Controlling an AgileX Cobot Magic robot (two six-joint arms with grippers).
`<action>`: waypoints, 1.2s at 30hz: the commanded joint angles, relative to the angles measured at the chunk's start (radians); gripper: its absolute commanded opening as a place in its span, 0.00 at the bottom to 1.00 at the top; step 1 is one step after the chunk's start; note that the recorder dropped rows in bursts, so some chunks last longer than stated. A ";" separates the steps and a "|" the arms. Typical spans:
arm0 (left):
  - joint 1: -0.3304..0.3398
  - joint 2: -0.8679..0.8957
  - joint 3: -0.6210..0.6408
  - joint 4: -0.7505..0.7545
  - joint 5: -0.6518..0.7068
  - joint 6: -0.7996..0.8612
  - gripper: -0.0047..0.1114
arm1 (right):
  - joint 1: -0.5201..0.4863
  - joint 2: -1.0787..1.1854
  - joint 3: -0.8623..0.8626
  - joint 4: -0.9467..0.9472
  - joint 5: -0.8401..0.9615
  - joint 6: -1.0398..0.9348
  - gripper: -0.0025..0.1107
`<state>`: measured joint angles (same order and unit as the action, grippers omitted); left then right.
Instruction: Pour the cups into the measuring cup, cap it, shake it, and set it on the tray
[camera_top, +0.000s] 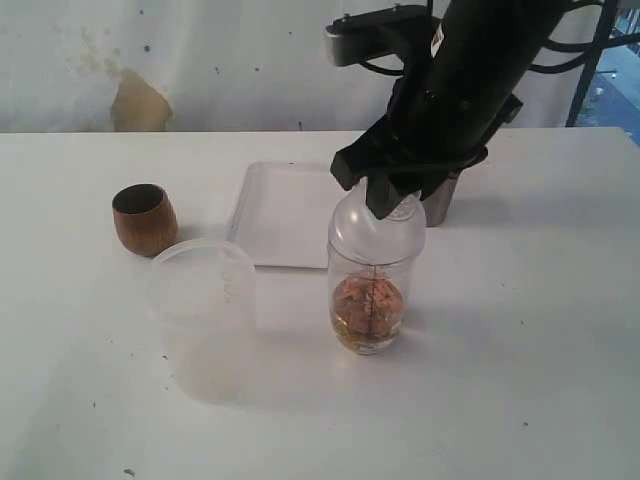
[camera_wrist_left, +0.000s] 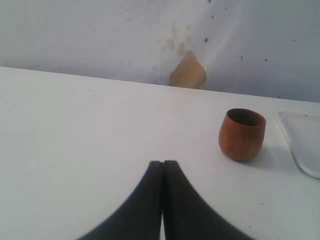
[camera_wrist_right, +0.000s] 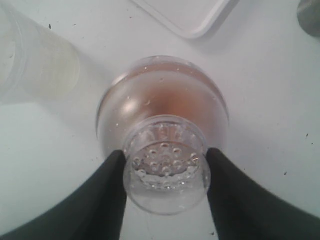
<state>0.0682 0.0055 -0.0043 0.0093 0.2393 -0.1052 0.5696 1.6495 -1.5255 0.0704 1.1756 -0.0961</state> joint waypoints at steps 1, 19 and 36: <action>0.000 -0.006 0.004 -0.001 -0.007 -0.003 0.04 | 0.001 0.000 0.003 0.012 -0.003 -0.013 0.36; 0.000 -0.006 0.004 -0.001 -0.007 -0.003 0.04 | 0.001 -0.002 0.003 0.017 -0.015 -0.040 0.57; 0.000 -0.006 0.004 -0.001 -0.007 -0.003 0.04 | 0.001 -0.044 -0.005 -0.015 -0.019 -0.034 0.55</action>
<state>0.0682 0.0055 -0.0043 0.0093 0.2393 -0.1052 0.5696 1.6285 -1.5255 0.0540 1.1468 -0.1228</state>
